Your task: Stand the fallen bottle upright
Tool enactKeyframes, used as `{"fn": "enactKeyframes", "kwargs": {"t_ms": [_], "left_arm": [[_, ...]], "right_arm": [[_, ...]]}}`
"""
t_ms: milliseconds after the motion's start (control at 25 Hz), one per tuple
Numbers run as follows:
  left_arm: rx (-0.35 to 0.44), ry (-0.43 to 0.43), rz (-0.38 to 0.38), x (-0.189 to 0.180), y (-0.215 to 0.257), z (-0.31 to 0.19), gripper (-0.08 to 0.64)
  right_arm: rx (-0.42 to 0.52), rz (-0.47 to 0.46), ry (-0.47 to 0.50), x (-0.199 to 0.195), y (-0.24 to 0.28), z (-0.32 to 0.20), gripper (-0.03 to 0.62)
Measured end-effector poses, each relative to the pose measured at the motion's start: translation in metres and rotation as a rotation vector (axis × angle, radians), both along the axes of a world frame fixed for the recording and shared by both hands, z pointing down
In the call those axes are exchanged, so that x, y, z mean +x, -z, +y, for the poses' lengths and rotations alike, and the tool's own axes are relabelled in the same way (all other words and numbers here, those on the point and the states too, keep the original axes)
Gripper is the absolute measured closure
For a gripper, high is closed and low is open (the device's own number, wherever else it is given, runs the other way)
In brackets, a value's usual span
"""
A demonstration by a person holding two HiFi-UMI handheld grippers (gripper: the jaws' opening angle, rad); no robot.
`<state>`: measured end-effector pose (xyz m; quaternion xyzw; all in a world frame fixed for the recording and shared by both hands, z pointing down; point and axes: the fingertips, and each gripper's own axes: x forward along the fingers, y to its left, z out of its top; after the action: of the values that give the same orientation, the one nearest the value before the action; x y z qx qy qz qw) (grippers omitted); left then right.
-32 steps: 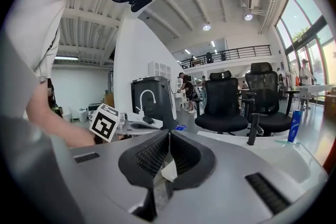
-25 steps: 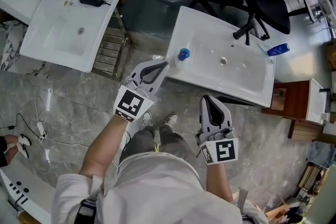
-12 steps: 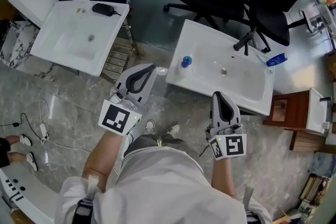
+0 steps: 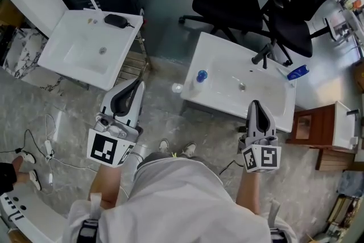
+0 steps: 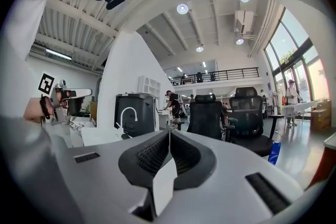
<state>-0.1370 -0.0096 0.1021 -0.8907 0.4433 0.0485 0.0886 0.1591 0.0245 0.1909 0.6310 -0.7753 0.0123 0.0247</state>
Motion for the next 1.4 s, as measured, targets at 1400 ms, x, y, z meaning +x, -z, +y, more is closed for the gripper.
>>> {"fn": "enactKeyframes", "kwargs": {"t_ms": [1400], "left_arm": [[-0.022, 0.076, 0.095, -0.004, -0.003, 0.005, 0.541]], "right_arm": [[0.072, 0.003, -0.065, 0.036, 0.027, 0.006, 0.554]]}}
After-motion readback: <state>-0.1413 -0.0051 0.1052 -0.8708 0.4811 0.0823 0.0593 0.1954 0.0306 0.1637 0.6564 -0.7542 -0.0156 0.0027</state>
